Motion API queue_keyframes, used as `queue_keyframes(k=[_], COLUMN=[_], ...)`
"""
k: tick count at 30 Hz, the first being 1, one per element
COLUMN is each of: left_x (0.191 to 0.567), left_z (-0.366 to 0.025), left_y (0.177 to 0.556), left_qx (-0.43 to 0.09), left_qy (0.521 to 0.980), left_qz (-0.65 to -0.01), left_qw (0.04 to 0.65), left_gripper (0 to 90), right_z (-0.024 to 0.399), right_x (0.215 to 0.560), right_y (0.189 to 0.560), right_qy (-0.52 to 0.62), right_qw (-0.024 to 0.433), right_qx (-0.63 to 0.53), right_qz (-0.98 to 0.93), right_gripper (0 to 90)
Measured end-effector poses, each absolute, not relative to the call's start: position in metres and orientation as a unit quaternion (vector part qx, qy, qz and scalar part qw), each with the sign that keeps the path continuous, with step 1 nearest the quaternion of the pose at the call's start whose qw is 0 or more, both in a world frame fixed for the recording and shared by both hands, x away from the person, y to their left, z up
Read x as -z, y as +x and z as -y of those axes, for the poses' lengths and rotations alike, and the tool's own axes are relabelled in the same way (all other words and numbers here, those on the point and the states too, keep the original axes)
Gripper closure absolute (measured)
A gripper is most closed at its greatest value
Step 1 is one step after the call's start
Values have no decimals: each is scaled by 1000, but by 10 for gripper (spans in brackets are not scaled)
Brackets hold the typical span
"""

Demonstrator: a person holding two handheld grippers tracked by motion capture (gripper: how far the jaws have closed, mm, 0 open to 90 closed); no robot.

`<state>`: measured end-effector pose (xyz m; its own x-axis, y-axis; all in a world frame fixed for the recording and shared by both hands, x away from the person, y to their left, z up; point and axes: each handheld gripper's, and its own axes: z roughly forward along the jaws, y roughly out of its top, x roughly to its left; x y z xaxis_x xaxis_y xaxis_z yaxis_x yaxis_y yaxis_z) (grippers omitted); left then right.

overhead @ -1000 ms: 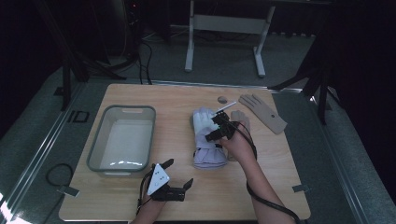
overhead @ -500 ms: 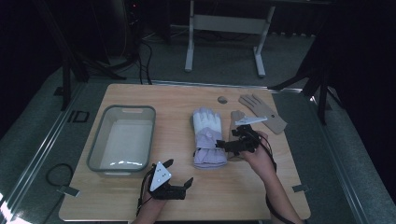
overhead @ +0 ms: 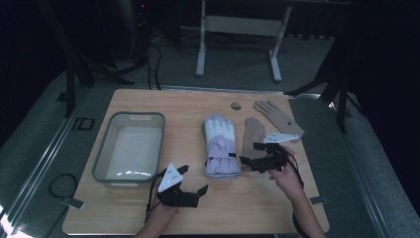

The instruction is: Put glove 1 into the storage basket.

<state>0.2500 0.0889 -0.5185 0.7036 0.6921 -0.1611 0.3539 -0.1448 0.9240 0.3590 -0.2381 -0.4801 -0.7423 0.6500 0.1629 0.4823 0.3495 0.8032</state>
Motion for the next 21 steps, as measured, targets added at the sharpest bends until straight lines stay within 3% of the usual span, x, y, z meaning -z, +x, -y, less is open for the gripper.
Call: queue_keyframes(k=[4, 13, 21], left_x=[502, 478, 483], left_z=[-84, -71, -58], left_y=[262, 301, 325], left_qx=[-134, -105, -101], left_qy=[751, 767, 774], left_qz=[-357, -401, -444], left_qw=[539, 490, 441], left_gripper=[39, 46, 143], right_z=[235, 219, 204], right_x=[474, 465, 481], right_y=[364, 389, 410], right_qy=[351, 375, 426], right_qw=[90, 93, 70], right_qx=[-451, -433, -389], right_qz=[-815, -814, -814], right_gripper=[107, 411, 458])
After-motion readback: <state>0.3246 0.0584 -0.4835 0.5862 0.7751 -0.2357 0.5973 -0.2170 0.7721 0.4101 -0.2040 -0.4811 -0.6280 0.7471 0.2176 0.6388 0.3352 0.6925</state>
